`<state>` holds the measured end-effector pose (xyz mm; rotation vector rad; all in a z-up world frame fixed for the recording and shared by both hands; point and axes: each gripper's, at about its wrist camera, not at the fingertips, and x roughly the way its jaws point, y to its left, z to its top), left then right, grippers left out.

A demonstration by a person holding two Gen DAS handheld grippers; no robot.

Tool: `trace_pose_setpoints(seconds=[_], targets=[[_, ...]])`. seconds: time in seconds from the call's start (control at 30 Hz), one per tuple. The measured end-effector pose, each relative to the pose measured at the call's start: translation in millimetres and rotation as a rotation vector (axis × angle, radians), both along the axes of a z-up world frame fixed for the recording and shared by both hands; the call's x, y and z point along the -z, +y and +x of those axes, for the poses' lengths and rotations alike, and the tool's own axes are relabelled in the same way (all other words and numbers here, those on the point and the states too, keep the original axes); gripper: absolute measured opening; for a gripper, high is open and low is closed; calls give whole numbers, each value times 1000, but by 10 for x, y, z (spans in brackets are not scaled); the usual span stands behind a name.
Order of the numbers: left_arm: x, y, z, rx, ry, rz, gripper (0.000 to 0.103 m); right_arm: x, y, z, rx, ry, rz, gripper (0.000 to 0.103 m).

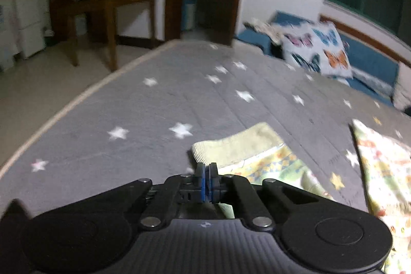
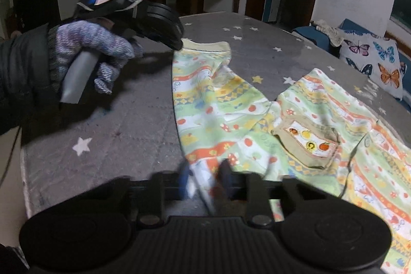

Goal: Fold clothes

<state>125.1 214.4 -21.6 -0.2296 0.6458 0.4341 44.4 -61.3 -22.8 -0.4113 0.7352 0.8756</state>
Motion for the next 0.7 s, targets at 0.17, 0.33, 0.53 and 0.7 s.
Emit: trace_pose_setpoints(seconds=[0.17, 0.33, 0.53, 0.7], targets=[[-209, -10, -259, -53, -75, 88, 2, -36, -54, -120, -15, 44, 55, 2], [-256, 33, -372, -127, -88, 147, 1, -23, -153, -258, -21, 69, 85, 9], [-170, 157, -359, -113, -15, 142, 1, -191, -575, -435, 55, -4, 59, 25], [-104, -69, -438, 27, 27, 121, 3, -336, -891, -548, 100, -16, 45, 29]])
